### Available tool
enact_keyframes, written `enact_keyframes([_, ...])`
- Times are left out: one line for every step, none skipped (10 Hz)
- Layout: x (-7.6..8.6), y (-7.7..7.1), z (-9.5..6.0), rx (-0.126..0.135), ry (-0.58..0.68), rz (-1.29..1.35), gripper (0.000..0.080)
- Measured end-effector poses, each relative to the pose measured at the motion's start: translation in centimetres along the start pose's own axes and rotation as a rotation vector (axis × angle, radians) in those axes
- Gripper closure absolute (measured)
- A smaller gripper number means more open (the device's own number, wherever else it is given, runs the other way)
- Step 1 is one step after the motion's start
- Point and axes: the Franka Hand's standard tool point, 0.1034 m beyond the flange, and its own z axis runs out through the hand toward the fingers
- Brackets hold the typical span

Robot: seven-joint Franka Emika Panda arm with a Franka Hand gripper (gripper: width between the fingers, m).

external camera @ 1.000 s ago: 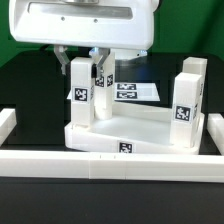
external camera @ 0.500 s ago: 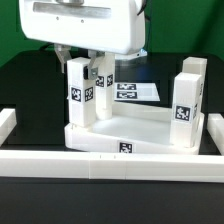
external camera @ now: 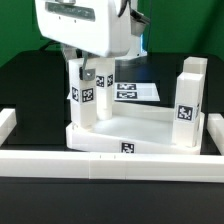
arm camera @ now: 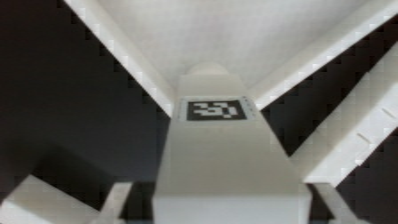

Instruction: Assemble desk

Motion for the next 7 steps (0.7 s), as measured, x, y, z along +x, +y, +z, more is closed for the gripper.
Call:
enact_keyframes([0.07,0.06,0.06,0.019,-0.009,0.129,0.0509])
enact_keyframes([0.21,0.10,0.07,0.036,-0.016,0.223,0.0509])
enact_keyframes([0.21,0.10,0.07,0.038,-0.018,0.275,0.0509])
enact_keyframes([0.28,0.09,0.08,0.053,-0.033,0.375,0.0509])
enact_keyframes([0.34,0.12,0.12,0.056,-0.039,0.439,0.0509])
enact_keyframes([0.36,0.12,0.14,0.057,-0.044,0.530,0.0509])
enact_keyframes([0.37,0.11,0.16,0.058,-0.048,0.594,0.0509])
